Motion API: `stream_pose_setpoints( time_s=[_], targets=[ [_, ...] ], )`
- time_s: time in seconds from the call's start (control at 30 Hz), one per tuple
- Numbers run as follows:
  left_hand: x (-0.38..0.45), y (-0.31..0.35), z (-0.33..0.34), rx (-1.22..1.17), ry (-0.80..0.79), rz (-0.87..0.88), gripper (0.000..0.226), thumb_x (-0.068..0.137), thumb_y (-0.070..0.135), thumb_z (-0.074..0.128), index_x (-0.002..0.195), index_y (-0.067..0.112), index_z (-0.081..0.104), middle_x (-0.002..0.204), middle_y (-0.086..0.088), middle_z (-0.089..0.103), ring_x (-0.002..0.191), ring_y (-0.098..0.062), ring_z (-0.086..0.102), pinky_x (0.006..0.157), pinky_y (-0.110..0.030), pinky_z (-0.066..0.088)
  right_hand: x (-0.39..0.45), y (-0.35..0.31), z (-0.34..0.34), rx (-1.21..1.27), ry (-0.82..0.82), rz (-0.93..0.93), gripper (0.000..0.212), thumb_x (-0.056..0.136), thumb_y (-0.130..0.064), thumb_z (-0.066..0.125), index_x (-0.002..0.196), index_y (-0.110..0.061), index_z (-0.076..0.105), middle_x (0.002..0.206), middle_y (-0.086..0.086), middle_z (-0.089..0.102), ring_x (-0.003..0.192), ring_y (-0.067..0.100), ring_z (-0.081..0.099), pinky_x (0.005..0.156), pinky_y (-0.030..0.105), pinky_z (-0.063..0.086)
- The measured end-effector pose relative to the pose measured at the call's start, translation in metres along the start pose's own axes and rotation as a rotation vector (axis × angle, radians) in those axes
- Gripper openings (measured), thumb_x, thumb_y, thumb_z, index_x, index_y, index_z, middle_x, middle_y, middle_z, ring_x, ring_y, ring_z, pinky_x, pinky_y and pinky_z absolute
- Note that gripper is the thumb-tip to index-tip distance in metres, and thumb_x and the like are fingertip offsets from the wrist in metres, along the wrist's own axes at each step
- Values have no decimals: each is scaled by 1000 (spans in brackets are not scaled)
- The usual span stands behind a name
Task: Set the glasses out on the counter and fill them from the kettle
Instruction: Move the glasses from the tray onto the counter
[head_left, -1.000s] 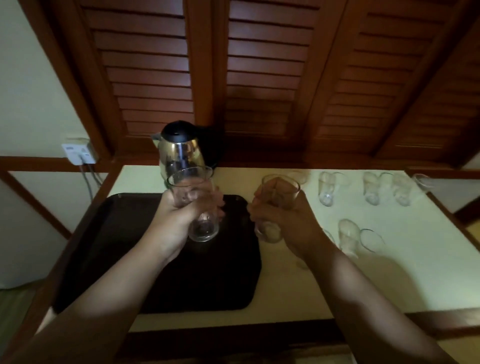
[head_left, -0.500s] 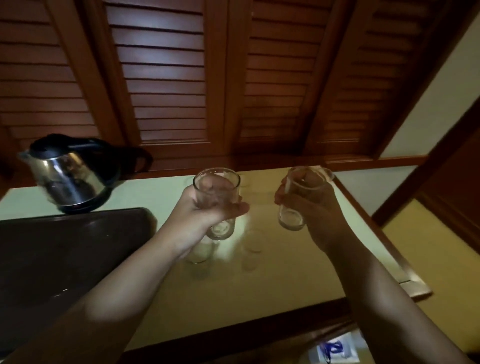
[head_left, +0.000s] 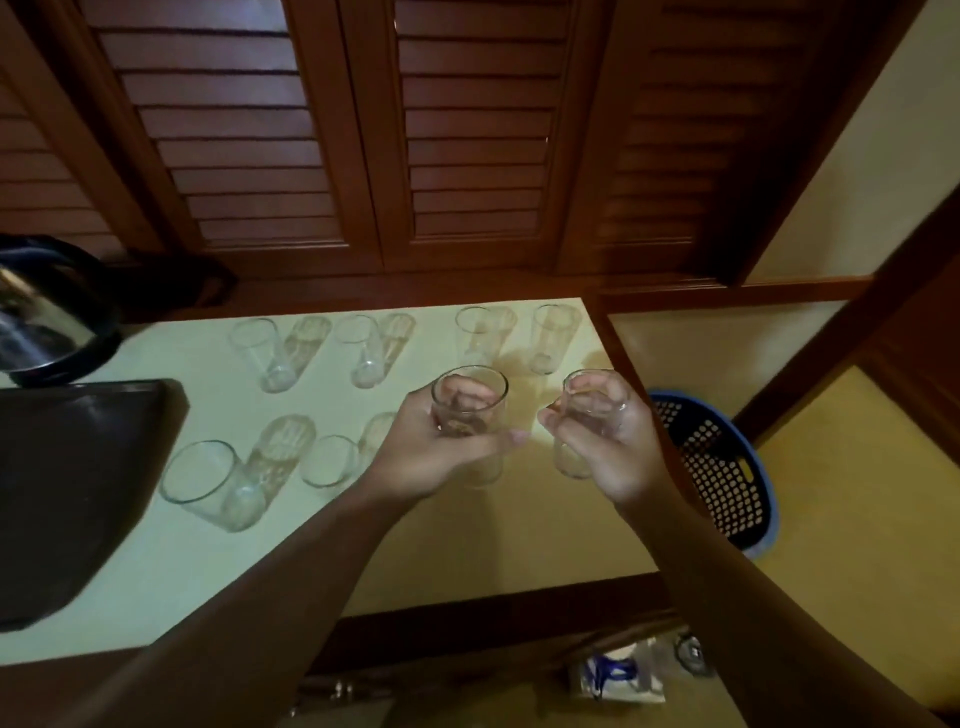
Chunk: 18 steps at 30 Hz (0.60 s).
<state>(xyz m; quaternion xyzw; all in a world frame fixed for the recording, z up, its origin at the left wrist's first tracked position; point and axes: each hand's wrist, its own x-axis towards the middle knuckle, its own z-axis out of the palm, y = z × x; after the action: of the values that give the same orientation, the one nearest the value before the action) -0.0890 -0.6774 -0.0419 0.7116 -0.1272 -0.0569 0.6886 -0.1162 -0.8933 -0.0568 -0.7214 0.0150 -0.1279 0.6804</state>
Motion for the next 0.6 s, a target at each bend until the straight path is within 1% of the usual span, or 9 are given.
stream_pose_setpoints(
  time_s=[0.03,0.1,0.17,0.23,0.3,0.37,0.43,0.53,0.6],
  targets=[
    [2,-9,7,-9,20,-9,44,64,14,97,100,10,71,80,11,72,75,-6,68,73,-20,54,2,9,-4,17,21,21,37,80,1,87,109,-7,65,86,-1,78,87,17,78,79,28,60],
    [6,-29,18,-26,53,-33,39,70,-2,94,93,13,66,73,15,68,68,-3,63,69,-20,53,4,26,-10,23,42,40,35,81,3,86,107,-8,64,82,-5,78,82,13,77,74,26,59],
    [8,-47,28,-23,91,-63,42,71,-10,92,88,15,63,68,18,65,64,1,58,65,-19,51,4,42,-13,-4,53,44,30,82,-3,87,101,-15,67,84,-2,77,81,18,76,72,33,61],
    [9,-61,35,-7,103,-65,44,71,-15,90,83,16,61,71,18,62,66,1,57,63,-20,51,0,57,-16,-60,76,68,27,81,-14,90,96,-18,68,87,1,76,82,24,75,74,41,63],
    [9,-68,40,16,83,-64,49,74,-14,88,76,23,55,73,17,57,68,-2,55,62,-21,49,-4,68,-19,-186,85,-12,27,82,-24,91,96,-18,68,88,1,72,83,21,72,75,41,63],
    [7,-70,41,78,62,-49,47,71,4,90,70,30,51,74,13,51,69,-8,52,62,-27,46,-5,77,-22,-272,67,-143,26,84,-29,88,94,-15,69,90,0,69,84,20,69,75,43,61],
    [4,-75,40,118,85,-50,38,63,16,91,71,29,56,80,11,57,76,-13,57,68,-37,52,-3,81,-26,-267,58,-184,24,83,-28,85,91,-12,69,92,4,68,84,21,69,74,43,60],
    [-2,-83,42,158,89,-47,38,65,-3,90,79,20,63,83,15,64,78,-7,62,73,-28,53,-1,86,-29,-262,39,-159,21,80,-23,85,89,-14,68,90,4,70,83,22,69,75,41,60],
    [-5,-89,44,233,92,-40,38,66,-6,92,90,12,68,89,15,69,82,-4,66,77,-22,53,-2,89,-28,-248,7,-128,21,79,-17,86,91,-16,68,90,3,71,84,22,70,76,42,60]
  ],
)
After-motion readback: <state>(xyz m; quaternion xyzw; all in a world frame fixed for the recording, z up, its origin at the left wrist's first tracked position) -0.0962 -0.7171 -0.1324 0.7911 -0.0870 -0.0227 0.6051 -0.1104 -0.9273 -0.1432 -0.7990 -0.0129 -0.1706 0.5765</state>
